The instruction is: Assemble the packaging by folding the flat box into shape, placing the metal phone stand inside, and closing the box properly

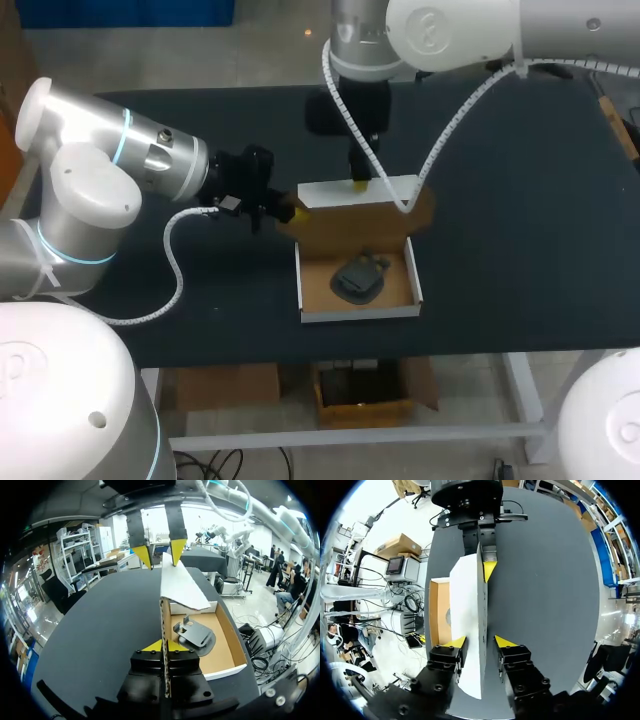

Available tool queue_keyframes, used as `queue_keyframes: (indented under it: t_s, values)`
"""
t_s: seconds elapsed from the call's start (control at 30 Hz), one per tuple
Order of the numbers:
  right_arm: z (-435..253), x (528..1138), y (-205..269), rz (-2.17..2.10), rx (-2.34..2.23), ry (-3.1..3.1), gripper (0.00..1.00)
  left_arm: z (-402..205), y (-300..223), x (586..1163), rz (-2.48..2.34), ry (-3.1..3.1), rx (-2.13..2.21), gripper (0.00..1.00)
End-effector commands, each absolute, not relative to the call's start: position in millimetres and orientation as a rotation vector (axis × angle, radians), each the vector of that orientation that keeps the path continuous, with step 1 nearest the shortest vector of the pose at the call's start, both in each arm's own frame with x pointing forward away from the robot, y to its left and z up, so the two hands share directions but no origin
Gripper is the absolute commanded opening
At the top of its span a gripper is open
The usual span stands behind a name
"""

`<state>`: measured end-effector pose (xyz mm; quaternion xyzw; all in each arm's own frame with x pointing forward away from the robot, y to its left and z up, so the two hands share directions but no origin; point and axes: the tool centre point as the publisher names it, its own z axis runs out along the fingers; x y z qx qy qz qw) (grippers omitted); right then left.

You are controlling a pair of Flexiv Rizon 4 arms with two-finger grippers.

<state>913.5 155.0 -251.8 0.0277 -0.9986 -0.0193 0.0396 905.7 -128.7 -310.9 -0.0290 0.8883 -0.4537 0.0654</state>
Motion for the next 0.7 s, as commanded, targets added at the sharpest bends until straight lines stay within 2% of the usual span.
queue_keyframes:
  t_s: [0.03, 0.37, 0.57, 0.7]
  values:
    - [-241.1, 912.5, 144.4, -0.106, 0.077, -3.081, 1.00, -310.7, -129.4, 905.3, -1.367, 2.681, -0.087, 0.00]
    - [-206.8, 936.2, 130.9, -0.263, -0.108, -3.116, 1.00, -310.7, -129.4, 905.3, -1.367, 2.681, -0.087, 0.00]
    - [-196.6, 949.5, 129.7, -0.098, -0.407, -3.145, 1.00, -310.7, -129.4, 905.3, -1.367, 2.681, -0.087, 0.00]
    - [-196.6, 949.5, 129.7, -0.098, -0.407, -3.145, 1.00, -310.7, -129.4, 905.3, -1.367, 2.681, -0.087, 0.00]
